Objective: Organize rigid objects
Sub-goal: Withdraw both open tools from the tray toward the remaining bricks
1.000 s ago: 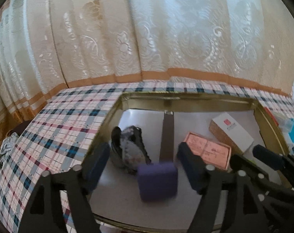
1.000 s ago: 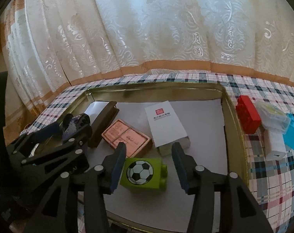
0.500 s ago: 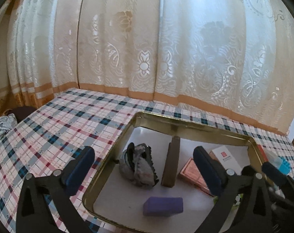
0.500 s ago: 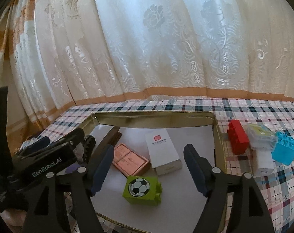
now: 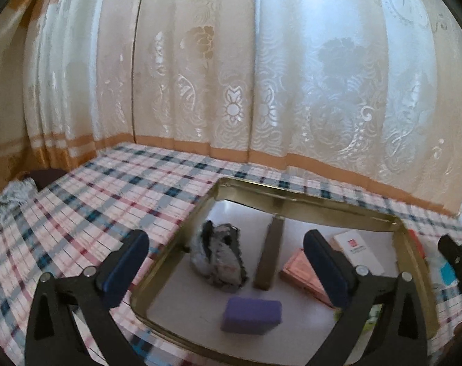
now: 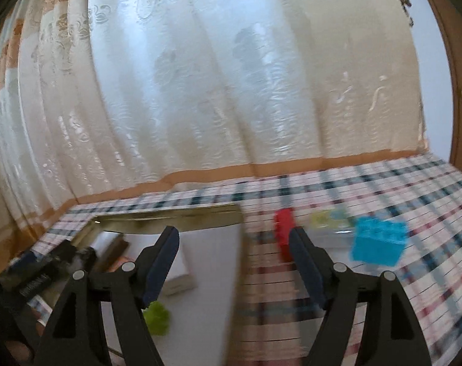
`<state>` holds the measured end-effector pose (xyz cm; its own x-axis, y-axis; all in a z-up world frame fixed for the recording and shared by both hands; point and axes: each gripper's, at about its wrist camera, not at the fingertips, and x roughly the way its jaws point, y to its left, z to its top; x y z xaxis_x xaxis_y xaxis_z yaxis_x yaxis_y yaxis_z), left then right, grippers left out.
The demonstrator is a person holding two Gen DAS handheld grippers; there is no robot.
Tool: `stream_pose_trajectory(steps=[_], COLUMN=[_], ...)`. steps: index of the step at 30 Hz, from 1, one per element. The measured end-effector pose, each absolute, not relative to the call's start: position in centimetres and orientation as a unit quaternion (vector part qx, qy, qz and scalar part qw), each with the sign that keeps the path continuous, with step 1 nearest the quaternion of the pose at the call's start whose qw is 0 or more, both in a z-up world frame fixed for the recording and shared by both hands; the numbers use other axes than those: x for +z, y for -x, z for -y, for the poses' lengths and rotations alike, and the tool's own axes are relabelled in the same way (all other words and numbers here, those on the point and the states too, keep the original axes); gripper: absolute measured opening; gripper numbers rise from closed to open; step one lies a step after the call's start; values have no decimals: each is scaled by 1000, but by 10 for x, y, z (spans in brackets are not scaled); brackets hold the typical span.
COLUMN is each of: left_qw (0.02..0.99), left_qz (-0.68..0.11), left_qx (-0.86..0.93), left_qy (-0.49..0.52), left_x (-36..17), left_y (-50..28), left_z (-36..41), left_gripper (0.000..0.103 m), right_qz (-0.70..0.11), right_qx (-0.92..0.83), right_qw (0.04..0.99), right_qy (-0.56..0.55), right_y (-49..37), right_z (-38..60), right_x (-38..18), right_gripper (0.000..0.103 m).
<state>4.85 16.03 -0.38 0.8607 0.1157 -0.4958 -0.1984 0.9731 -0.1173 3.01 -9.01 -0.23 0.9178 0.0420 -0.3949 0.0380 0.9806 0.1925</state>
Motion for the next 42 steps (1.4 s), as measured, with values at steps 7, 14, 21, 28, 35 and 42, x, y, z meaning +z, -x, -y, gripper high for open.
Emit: stream_pose_trajectory(steps=[7, 14, 21, 28, 35, 42], left_qw=[967, 975, 974, 973, 974, 972], left_qz=[-241, -216, -224, -229, -228, -233], left_qx=[66, 56, 39, 18, -8, -38], left_qy=[47, -5, -4, -1, -14, -23], left_x=[-7, -1, -1, -1, -1, -1], left_y=[-36, -23, -20, -18, -14, -13], left_z=[-120, -82, -59, -36, -2, 31], left_gripper=[103, 103, 103, 103, 103, 103], right_qz=[-196, -190, -188, -193, -195, -201], right_qx=[-15, 2, -4, -19, -26, -31], right_qw=[976, 979, 980, 978, 978, 978], right_qy=[-90, -71, -71, -73, -71, -57], right_y=[-22, -11, -7, -4, -1, -1], right_z=[126, 139, 157, 182, 201, 222], right_x=[-5, -5, -5, -5, -6, -7], right_gripper=[76, 76, 76, 76, 76, 76])
